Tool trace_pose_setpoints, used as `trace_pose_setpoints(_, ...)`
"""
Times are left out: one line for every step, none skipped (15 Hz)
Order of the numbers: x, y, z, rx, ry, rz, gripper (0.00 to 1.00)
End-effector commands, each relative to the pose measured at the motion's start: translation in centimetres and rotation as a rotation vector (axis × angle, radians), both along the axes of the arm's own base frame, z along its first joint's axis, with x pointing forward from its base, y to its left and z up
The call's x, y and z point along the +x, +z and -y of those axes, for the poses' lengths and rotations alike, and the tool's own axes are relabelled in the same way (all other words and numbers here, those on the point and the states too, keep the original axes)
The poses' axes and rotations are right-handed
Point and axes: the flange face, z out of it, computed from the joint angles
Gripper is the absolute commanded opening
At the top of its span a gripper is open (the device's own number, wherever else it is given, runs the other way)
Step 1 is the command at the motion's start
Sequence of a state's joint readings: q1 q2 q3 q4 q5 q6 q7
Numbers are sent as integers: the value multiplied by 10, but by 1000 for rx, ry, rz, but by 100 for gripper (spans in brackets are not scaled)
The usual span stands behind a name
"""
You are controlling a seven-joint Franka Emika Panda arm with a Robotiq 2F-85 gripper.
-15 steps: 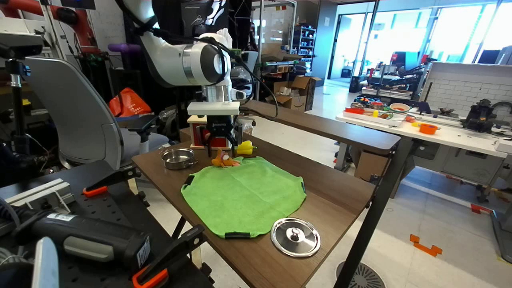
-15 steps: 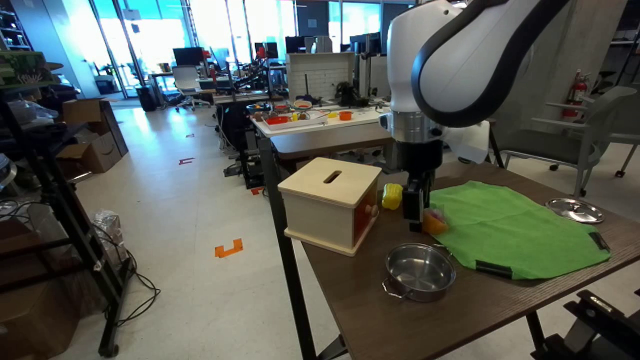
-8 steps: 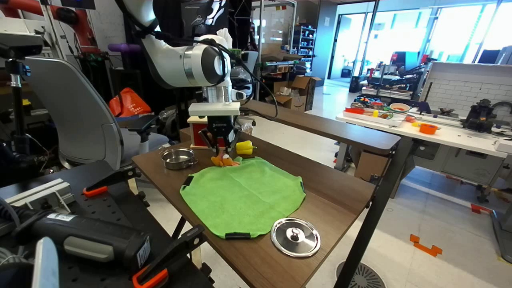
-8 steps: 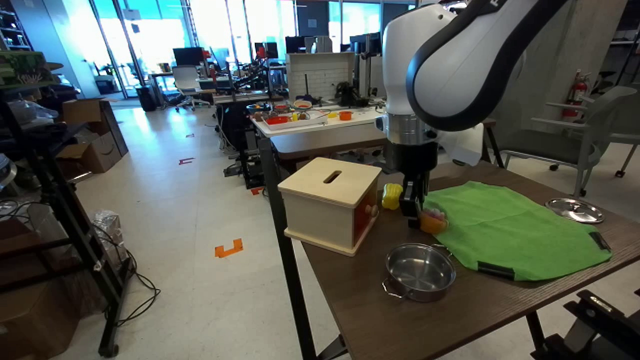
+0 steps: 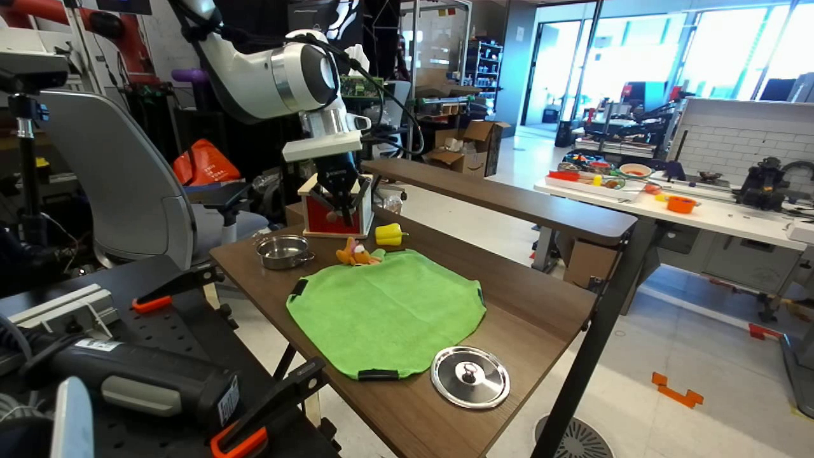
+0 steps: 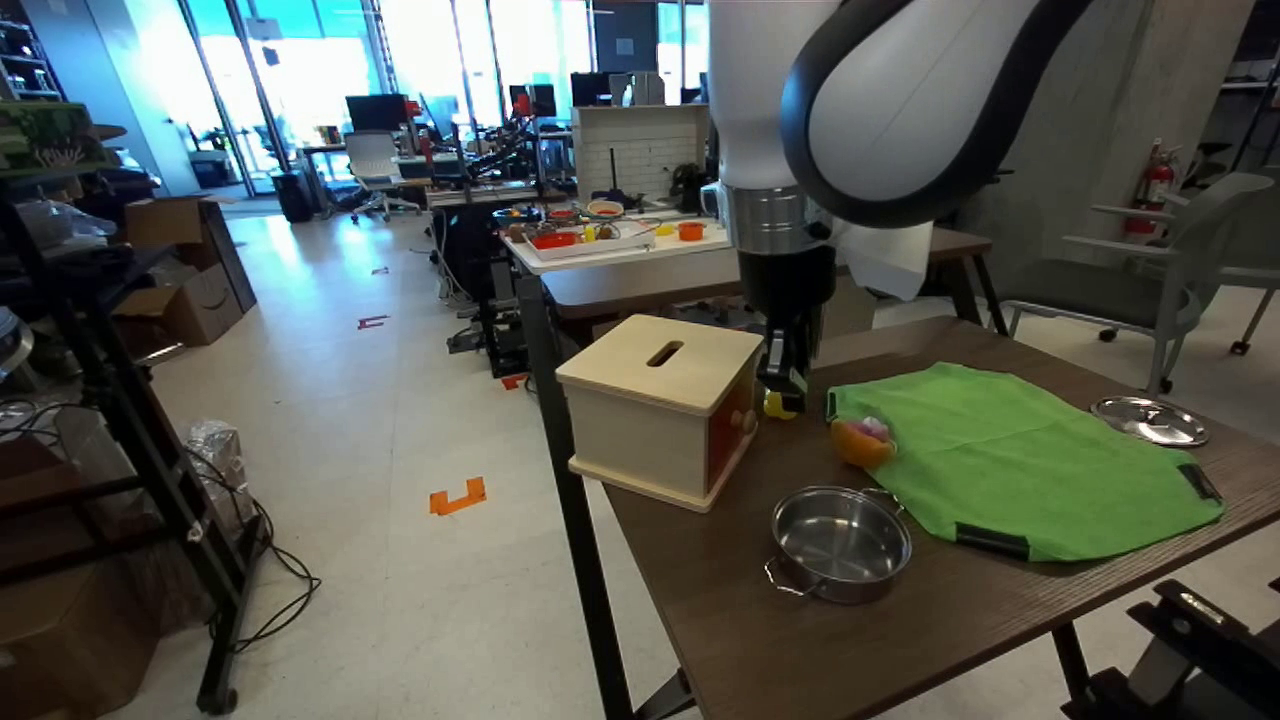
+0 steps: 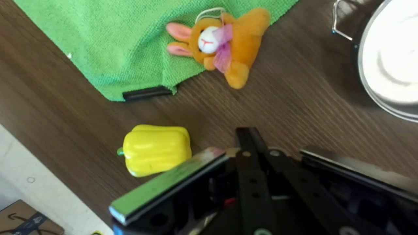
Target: Put the orange plush in the silver pot and fold the left corner of the cloth
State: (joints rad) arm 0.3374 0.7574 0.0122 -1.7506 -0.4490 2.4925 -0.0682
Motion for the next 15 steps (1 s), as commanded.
trace_pose_setpoints(-14,22,-13,-73,-21,63,34)
trace_pose_setpoints(-17,24,-15,-79,-28,65,42)
trace_pose_setpoints(-19,23,-14,-84,-34,66,48)
trace_pose_setpoints(-22,23,-13,-87,-45,62,57)
trace_pose_setpoints(-24,20,-9,-90,-54,59,63)
trace_pose_setpoints(-27,18,-6,-90,-67,49,69)
trace_pose_setpoints(-27,14,-1,-85,-84,46,78)
trace_pose_setpoints(-27,8,6,-85,-100,43,84)
trace_pose_setpoints(-28,4,10,-85,-109,36,93)
trace_pose_setpoints(-27,0,18,-86,-130,35,99)
trace_pose_setpoints(-27,-3,23,-84,-143,26,100)
trace_pose_setpoints(-25,-5,30,-81,-160,22,100)
trace_pose_setpoints(-23,-8,36,-79,-178,21,100)
trace_pose_setpoints(-21,-11,44,-81,-193,17,100)
trace_pose_setpoints(-19,-13,50,-77,-204,9,100)
